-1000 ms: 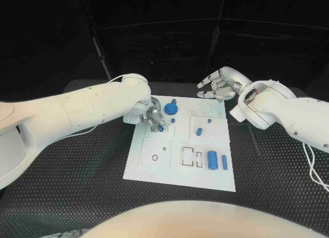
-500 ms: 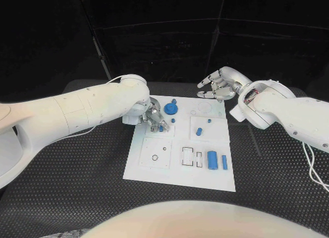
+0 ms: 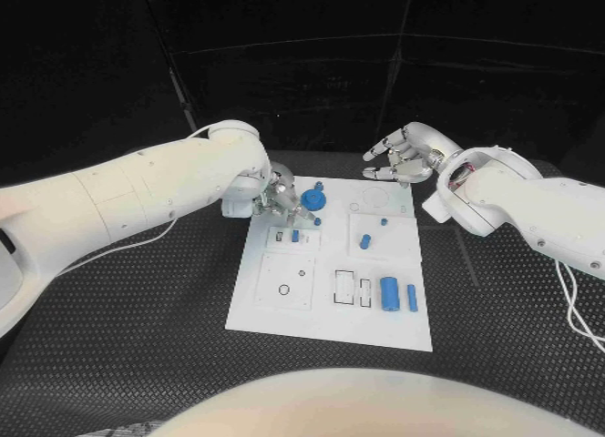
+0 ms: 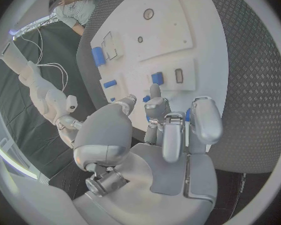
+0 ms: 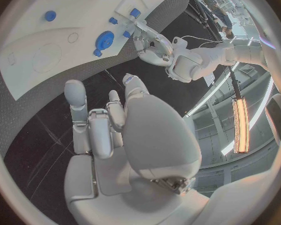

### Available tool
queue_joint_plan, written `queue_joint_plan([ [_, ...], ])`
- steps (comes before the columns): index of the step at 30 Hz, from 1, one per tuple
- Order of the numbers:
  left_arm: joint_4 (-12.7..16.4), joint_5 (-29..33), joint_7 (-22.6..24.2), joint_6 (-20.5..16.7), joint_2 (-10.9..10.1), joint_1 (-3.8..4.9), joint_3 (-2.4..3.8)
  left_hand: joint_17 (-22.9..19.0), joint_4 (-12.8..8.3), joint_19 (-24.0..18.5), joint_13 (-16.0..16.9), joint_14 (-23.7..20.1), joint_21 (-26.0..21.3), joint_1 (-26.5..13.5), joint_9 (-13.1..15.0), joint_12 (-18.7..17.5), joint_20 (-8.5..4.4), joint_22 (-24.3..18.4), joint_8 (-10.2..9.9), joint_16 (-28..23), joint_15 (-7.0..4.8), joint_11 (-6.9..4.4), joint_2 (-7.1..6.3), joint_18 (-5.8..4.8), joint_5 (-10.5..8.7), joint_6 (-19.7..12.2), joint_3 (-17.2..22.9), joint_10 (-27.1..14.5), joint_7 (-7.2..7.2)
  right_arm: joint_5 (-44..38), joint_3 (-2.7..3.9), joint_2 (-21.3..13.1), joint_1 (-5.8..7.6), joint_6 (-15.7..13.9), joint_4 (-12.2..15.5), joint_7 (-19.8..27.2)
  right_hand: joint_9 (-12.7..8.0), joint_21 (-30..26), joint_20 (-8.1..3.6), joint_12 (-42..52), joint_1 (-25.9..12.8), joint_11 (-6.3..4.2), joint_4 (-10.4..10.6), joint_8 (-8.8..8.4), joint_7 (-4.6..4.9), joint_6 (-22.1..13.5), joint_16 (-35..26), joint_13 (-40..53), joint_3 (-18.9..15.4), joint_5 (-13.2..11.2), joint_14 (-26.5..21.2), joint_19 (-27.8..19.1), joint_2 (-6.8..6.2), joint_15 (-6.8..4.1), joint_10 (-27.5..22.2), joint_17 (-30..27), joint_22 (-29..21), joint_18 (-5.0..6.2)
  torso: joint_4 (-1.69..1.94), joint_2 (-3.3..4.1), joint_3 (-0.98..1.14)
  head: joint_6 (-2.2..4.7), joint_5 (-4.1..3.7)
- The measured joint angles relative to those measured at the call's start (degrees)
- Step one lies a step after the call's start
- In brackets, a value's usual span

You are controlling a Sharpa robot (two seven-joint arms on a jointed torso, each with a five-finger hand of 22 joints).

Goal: Assemble the parts on the task board

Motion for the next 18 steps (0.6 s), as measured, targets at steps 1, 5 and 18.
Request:
queue_joint_plan([
  [1, 0.6, -0.1, 0.0, -0.2, -0.7, 0.23, 1.01, 0.0, -0.1, -0.4, -1.6, 0.0, -0.5, 0.7, -0.4, -1.4, 0.15, -0.5, -0.8, 0.0, 0.00, 0.35, 0.05, 0.00, 0.00, -1.0, -0.4, -1.0, 0.36, 0.0, 0.00, 0.0, 0.00, 0.0, -0.1, 0.0, 0.0, 0.0, 0.00, 0.0, 0.0, 0.00, 0.0, 0.00, 0.00, 0.0, 0.0, 0.0, 0.0, 0.0, 0.0, 0.0, 0.00, 0.00, 0.0, 0.0, 0.0, 0.00, 0.01, 0.00, 0.00, 0.00, -0.03],
  [5, 1.3, -0.5, 0.0, -0.7, -2.7, 1.70, 2.82, 0.0, -0.7, -1.4, -7.0, 0.0, -2.0, 3.6, -2.8, -6.3, 1.04, -2.0, -4.8, 0.0, 1.25, 1.91, 0.20, 0.00, 0.00, -5.0, -1.5, -4.6, 2.29, 0.0, 0.00, -0.1, 0.00, 0.0, -0.3, 0.0, 0.0, 0.0, 0.00, 0.0, 0.0, 0.00, 0.0, 0.00, 0.00, 0.0, 0.0, 0.0, 0.0, 0.0, 0.0, 0.0, 0.00, 0.00, 0.0, 0.0, 0.0, 0.00, 0.02, -0.01, 0.02, 0.00, -0.14],
  [18, -5.7, -3.2, 0.2, -1.0, -0.2, 3.93, 1.88, 0.0, 0.8, -1.7, -8.9, 0.0, -2.5, 6.7, -7.0, -7.4, 1.87, -2.3, -8.8, 0.0, 1.86, 2.91, 0.33, 0.00, 0.00, -4.4, -6.0, -5.3, 3.29, 0.0, 0.00, 0.2, 0.00, 0.0, -0.5, 0.0, 0.0, 0.0, 0.00, 0.0, 0.0, 0.00, 0.0, 0.00, 0.00, 0.0, 0.0, 0.0, 0.0, 0.0, 0.0, 0.0, 0.00, 0.00, 0.0, 0.0, 0.0, 0.00, -0.08, 0.23, -0.08, 0.00, 0.11],
])
